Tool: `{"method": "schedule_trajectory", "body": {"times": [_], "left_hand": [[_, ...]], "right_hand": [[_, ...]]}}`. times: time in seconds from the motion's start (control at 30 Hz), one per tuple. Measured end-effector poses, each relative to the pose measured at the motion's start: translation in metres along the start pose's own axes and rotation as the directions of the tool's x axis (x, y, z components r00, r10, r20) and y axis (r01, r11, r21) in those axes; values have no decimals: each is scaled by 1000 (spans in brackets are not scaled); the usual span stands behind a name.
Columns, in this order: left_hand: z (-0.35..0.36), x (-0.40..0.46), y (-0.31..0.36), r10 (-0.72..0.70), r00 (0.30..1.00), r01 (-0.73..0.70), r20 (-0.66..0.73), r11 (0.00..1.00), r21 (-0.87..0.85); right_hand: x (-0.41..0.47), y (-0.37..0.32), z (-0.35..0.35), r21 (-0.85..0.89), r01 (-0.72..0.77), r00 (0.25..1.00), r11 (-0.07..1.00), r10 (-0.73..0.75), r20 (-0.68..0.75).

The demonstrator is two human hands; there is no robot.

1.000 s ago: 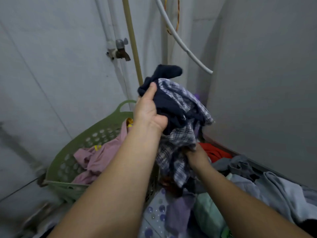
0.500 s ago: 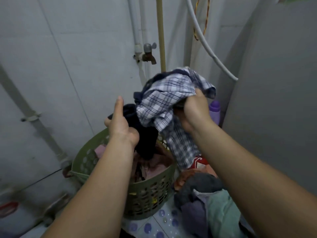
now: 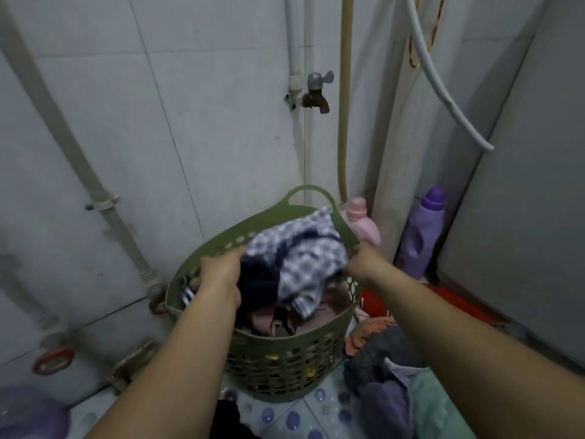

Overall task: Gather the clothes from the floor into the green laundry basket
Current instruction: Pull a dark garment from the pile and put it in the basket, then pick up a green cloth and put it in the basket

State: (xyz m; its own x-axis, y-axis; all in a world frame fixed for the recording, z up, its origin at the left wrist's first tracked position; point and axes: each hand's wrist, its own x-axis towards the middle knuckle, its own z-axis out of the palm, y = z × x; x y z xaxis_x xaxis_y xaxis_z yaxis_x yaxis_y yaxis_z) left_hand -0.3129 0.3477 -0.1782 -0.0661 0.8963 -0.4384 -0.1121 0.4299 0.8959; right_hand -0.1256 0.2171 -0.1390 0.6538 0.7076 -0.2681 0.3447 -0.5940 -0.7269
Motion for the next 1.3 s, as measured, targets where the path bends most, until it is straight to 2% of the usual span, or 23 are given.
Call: {"method": "schedule_trajectory", "body": {"times": [0.03,0.07,0.13,0.23,0.4,0.47,0.57,0.67,0.7,0.77,0.93,1.03,1.13,1.23,1.3], "left_hand": [[-1,23,-18,-36,999,38,-33,998,55],[-2,26,-24,-46,997,52,-54,992,114],[-3,-16,-6,-16,998,30,-60,969,244],[10,-55,11,140,990,-132,-3,939,318],[35,-85,14,318,929,-370,192,831,416],[46,-102,9,386,874,-480,296,782,398],[69,-132,-9,438,769,-619,466,694,369],[92,-158,-37,456,625,-758,634,548,354],[98,-164,-47,446,585,-787,677,516,339],[108,-175,-72,372,552,-794,746,507,335],[116,-178,-135,103,542,-774,834,447,448],[115,-170,-164,-63,537,-773,841,362,521],[116,-168,-184,-159,577,-740,801,313,595],[118,-170,-193,-250,569,-706,783,340,622],[120,-171,-195,-317,535,-693,783,365,621]], "right_hand": [[4,10,-1,-176,24,998,984,-34,-50],[5,13,-3,-217,50,994,975,-70,-87],[1,8,-7,-203,123,976,971,-156,-155],[-3,-1,-11,-183,197,962,963,-226,-155],[-5,8,-23,39,149,972,988,-140,-187],[-8,25,-34,36,110,973,993,-100,-208],[-14,68,-47,-68,34,968,997,-50,-247],[-19,118,-50,-152,-74,981,986,45,-187],[-23,133,-50,-173,-119,984,978,93,-149],[-34,162,-49,-221,-168,985,961,156,-71],[-50,223,-34,-507,-27,973,862,140,185],[-57,248,-23,-733,43,939,678,223,261],[-64,259,-21,-841,76,961,536,185,204],[-61,268,-24,-816,38,986,576,111,124],[-57,268,-30,-655,12,994,756,62,89]]}}
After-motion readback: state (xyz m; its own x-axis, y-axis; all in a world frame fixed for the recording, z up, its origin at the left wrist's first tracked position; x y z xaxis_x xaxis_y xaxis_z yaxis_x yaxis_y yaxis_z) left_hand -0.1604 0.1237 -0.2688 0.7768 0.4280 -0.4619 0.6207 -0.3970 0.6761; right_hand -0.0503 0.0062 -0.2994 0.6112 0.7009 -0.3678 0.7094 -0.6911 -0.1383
